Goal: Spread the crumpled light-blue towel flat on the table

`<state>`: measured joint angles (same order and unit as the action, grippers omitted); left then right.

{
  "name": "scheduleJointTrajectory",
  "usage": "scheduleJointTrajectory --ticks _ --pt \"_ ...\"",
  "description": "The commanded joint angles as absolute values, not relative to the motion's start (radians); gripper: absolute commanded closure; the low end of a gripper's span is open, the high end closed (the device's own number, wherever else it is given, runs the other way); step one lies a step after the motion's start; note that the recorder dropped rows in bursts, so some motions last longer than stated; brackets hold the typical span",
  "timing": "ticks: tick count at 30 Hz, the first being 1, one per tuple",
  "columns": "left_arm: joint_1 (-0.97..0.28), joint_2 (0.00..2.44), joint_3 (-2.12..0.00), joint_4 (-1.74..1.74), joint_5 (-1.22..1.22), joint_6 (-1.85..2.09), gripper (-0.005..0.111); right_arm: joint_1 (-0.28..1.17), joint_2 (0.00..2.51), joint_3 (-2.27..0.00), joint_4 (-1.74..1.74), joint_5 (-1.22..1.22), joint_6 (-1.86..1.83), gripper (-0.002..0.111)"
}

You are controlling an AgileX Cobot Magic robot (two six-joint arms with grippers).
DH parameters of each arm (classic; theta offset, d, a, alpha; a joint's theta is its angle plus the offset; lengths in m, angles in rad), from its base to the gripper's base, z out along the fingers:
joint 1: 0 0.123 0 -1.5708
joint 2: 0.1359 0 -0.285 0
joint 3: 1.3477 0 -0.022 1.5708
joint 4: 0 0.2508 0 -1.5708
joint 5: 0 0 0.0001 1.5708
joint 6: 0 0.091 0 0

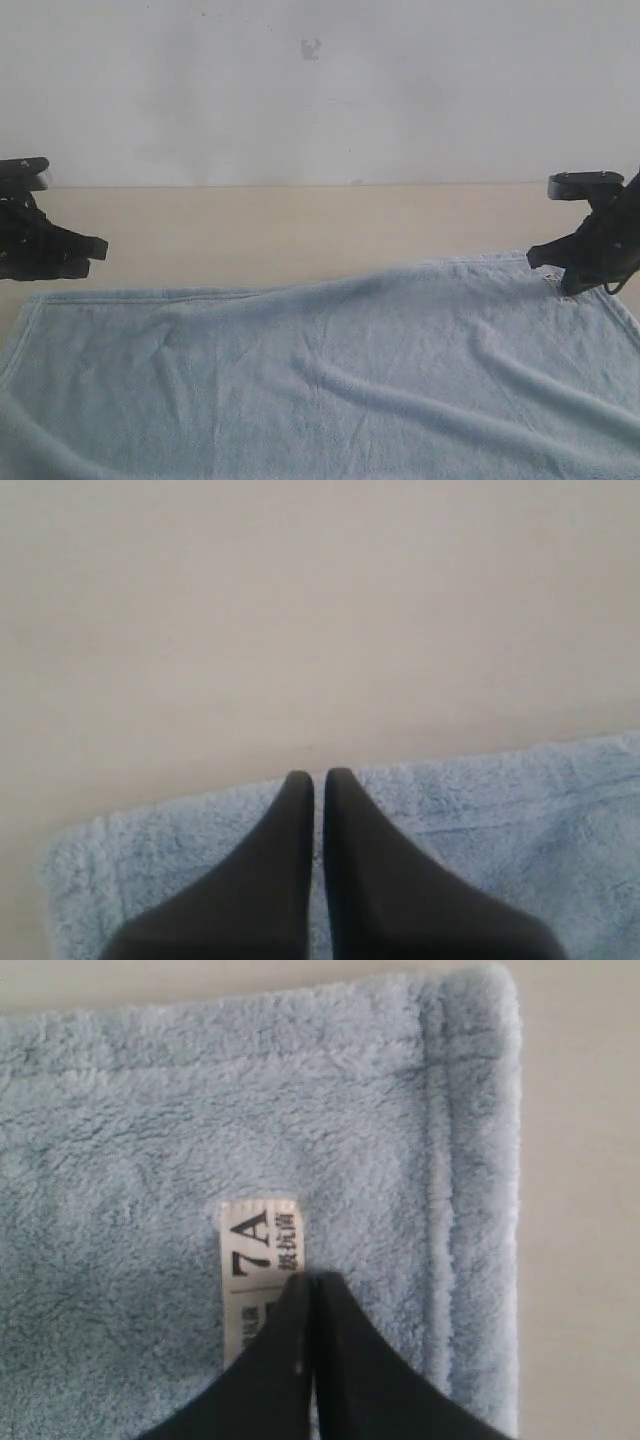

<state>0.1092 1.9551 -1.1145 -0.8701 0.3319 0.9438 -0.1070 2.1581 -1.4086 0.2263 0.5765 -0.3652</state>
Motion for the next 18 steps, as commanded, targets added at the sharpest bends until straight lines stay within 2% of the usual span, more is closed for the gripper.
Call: scheduleJointTrajectory --ticks 1,6,10,14,18 --pt "0.112 1.967 -1.109 -0.873 0.365 0.94 0.103 -0.111 2.195 -1.407 0.163 0.565 -0.356 0.108" --pt "0.112 1.967 -1.109 -0.877 0.364 0.942 0.103 -0.16 2.217 -1.407 -0.025 0.586 -0.16 0.108" --pt "0.112 1.973 -1.109 -0.878 0.364 0.942 0.103 -0.246 2.217 -1.407 -0.039 0.632 -0.124 0.108" --pt "0.112 1.996 -1.109 -0.878 0.374 0.942 0.103 -0.319 2.217 -1.407 0.037 0.648 -0.151 0.108" --pt "0.112 2.008 -1.111 -0.878 0.367 0.944 0.103 -0.339 2.217 -1.407 0.273 0.65 -0.378 0.108"
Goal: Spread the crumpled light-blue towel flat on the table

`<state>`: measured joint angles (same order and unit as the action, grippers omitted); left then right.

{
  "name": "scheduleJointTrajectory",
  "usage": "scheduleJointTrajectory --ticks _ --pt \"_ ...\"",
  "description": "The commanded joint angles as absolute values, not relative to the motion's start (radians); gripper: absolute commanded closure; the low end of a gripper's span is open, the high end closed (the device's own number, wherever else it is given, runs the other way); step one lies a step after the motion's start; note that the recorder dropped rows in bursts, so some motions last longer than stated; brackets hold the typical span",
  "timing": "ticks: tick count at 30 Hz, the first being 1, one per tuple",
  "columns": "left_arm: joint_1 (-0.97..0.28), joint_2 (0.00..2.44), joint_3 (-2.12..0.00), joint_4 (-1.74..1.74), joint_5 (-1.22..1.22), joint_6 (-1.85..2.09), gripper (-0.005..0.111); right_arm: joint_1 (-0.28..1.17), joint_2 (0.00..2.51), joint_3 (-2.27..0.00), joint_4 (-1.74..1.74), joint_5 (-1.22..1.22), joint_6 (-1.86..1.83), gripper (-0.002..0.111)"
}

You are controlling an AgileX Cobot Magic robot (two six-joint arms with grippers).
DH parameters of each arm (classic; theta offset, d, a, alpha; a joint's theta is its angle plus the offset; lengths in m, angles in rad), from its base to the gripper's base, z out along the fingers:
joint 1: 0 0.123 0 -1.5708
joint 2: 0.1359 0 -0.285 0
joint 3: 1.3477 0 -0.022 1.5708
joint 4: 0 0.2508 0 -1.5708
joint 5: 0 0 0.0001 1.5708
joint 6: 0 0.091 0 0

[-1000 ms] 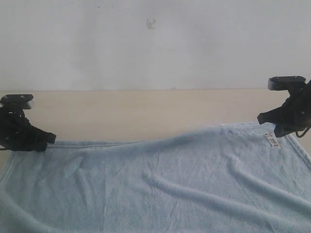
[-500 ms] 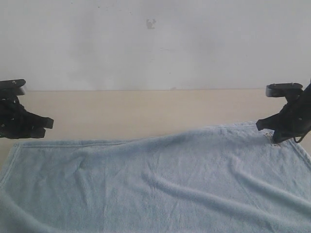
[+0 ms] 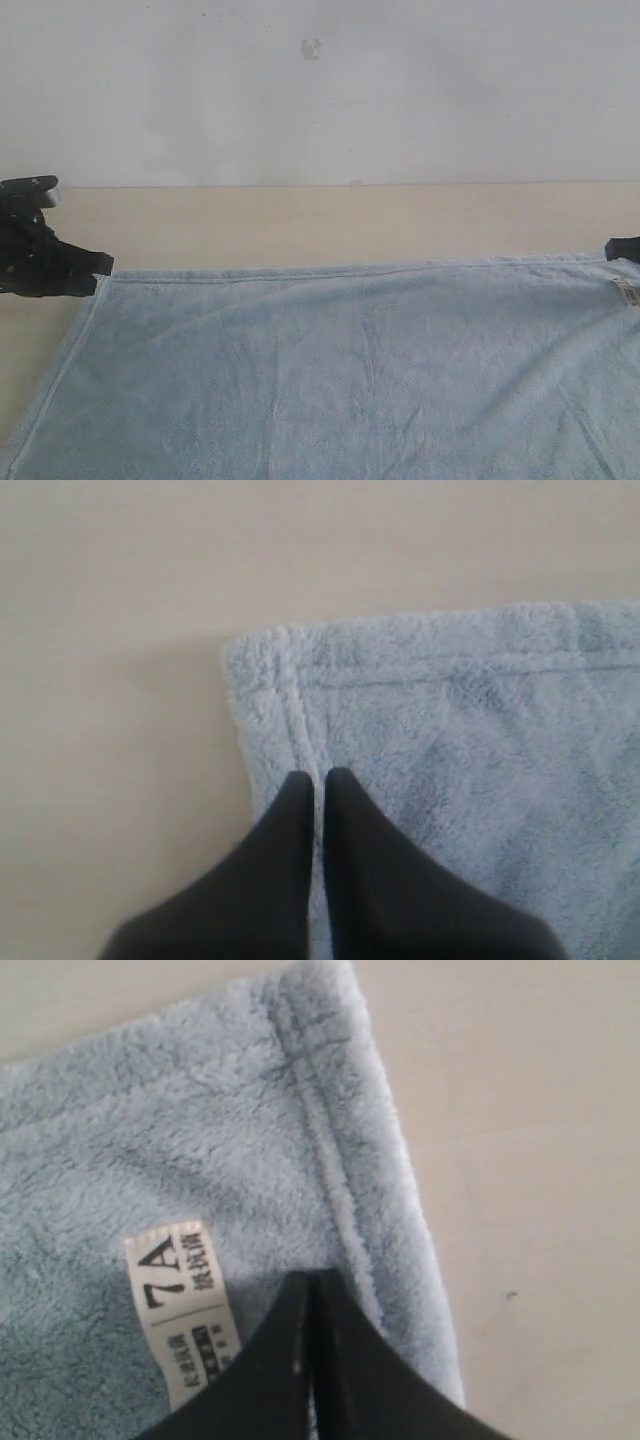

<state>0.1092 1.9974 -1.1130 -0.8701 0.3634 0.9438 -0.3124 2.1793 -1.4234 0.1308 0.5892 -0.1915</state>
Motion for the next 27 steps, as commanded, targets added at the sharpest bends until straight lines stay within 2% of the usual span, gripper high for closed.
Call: scheduleJointTrajectory --ticks 1,5,10,15,20,27 --pt "0.112 2.008 -1.113 -0.882 0.363 0.954 0.103 -0.339 2.217 -1.407 0.331 0.653 -0.44 0.108" --pt "0.107 2.008 -1.145 -1.006 0.425 1.059 0.103 -0.339 2.217 -1.407 0.674 0.706 -0.792 0.108" --pt "0.085 2.038 -1.153 -1.283 0.54 1.336 0.103 -0.339 2.21 -1.407 0.881 0.787 -1.01 0.108" --pt "0.066 2.084 -1.153 -1.35 0.428 1.362 0.103 -0.339 2.183 -1.407 0.892 0.776 -1.034 0.108" --pt "0.066 2.089 -1.153 -1.348 0.31 1.362 0.103 -0.339 2.153 -1.407 0.868 0.663 -0.926 0.108" --pt "0.066 2.121 -1.153 -1.338 0.295 1.362 0.103 -0.339 2.16 -1.407 0.708 0.627 -0.833 0.108"
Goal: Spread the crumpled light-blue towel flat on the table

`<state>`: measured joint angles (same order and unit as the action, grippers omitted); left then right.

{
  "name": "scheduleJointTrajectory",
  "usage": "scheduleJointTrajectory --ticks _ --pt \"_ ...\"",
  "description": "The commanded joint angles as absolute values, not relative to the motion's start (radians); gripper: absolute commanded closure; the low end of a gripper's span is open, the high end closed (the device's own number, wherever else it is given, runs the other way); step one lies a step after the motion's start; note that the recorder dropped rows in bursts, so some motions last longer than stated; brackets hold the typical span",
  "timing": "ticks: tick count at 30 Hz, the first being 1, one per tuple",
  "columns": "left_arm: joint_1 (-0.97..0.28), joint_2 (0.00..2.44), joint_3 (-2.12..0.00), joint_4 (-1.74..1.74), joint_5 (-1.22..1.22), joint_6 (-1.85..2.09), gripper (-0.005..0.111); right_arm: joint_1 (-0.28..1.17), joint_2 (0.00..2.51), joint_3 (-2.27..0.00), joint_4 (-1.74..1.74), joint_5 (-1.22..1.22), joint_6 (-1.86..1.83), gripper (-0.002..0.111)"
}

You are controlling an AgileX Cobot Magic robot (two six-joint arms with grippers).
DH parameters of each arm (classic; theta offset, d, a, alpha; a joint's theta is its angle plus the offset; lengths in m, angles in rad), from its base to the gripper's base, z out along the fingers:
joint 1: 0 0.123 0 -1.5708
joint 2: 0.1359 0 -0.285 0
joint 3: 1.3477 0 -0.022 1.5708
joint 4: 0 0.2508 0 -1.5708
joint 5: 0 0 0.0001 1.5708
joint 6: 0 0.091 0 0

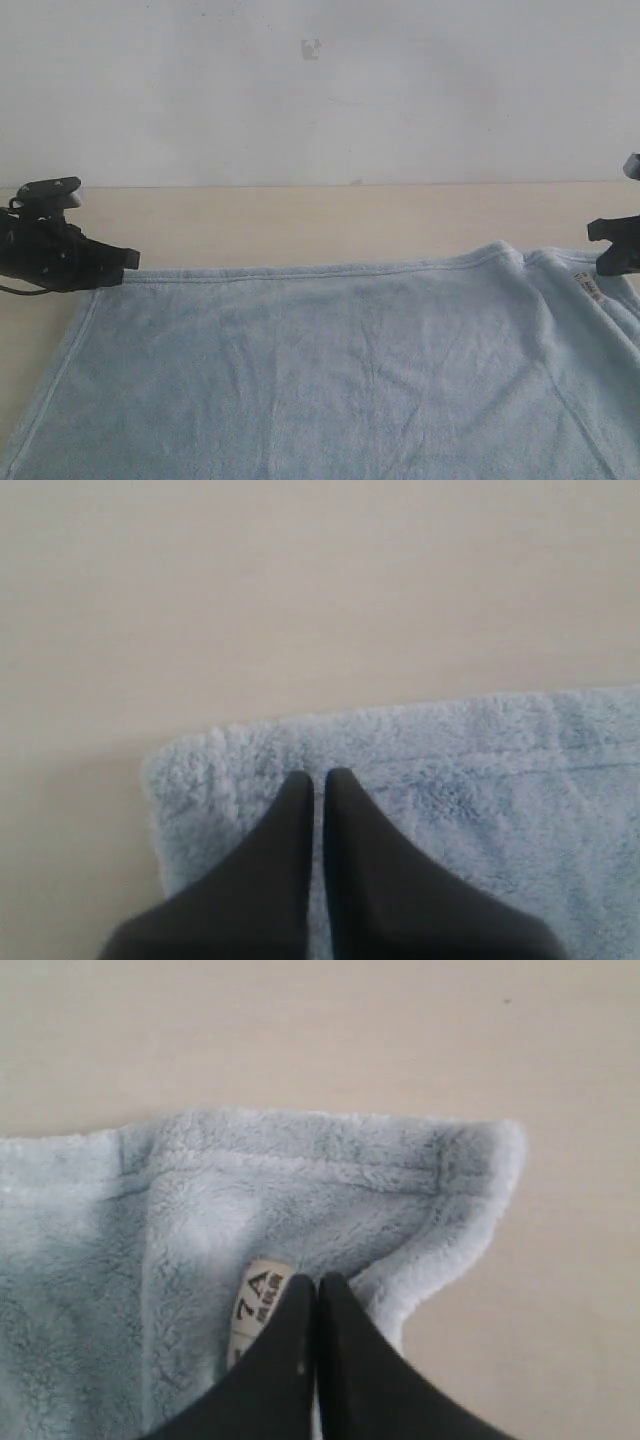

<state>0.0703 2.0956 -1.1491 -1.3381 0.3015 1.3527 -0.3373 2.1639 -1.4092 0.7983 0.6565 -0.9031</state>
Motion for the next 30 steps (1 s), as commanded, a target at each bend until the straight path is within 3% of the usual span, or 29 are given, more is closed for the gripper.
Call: scheduleJointTrajectory --ticks 1,18,30 --pt "0.066 2.13 -1.153 -1.331 0.295 1.362 0.103 -0.339 2.16 -1.407 0.688 0.615 -0.81 0.108" --pt "0.066 2.147 -1.153 -1.301 0.184 1.355 0.103 -0.34 2.176 -1.407 0.303 0.507 -0.443 0.108" --pt "0.066 2.021 -1.278 -1.368 0.631 1.355 0.103 -0.34 2.005 -1.407 0.659 0.507 -0.614 0.108"
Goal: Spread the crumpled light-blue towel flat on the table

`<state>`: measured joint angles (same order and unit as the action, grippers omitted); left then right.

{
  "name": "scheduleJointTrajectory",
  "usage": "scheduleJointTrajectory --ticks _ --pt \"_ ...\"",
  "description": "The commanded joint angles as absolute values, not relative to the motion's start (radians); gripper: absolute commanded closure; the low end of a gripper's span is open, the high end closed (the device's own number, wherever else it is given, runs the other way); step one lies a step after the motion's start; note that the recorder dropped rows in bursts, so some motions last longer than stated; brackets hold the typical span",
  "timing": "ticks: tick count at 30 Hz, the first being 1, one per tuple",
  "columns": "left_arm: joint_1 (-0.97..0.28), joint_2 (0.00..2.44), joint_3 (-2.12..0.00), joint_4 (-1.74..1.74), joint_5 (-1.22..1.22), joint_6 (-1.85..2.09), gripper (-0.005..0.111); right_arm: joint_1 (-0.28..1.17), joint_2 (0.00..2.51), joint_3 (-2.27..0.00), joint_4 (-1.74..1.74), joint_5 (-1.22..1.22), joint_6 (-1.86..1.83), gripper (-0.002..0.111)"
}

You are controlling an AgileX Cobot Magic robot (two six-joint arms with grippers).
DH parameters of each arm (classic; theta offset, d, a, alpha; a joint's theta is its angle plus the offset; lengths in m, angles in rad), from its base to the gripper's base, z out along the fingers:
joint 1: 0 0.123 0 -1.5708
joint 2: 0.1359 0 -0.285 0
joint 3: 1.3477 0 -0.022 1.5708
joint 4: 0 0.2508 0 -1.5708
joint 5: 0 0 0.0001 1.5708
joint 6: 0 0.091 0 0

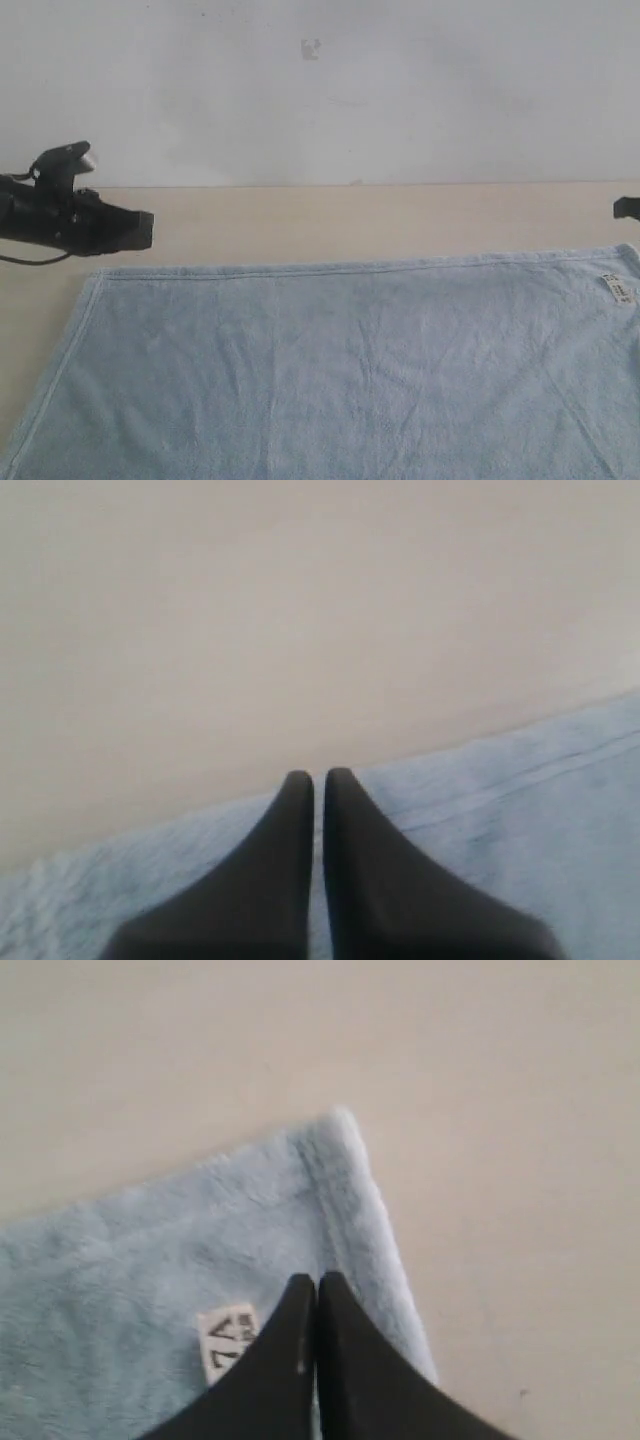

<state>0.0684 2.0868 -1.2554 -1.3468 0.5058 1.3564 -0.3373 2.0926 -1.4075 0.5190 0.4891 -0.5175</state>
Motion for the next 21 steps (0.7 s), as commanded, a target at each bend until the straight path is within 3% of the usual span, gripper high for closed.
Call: scheduleJointTrajectory --ticks 1,10,21 --pt "0.066 2.004 -1.273 -1.353 0.652 1.352 0.103 -0.34 1.983 -1.407 0.687 0.529 -0.636 0.108" --pt "0.066 1.84 -1.035 -0.959 0.629 0.99 0.103 -0.334 1.859 -1.352 0.695 0.852 -0.656 0.108" --pt "0.066 1.629 -0.747 -0.908 0.502 0.96 0.103 -0.297 1.523 -0.821 0.645 0.487 -0.614 0.108"
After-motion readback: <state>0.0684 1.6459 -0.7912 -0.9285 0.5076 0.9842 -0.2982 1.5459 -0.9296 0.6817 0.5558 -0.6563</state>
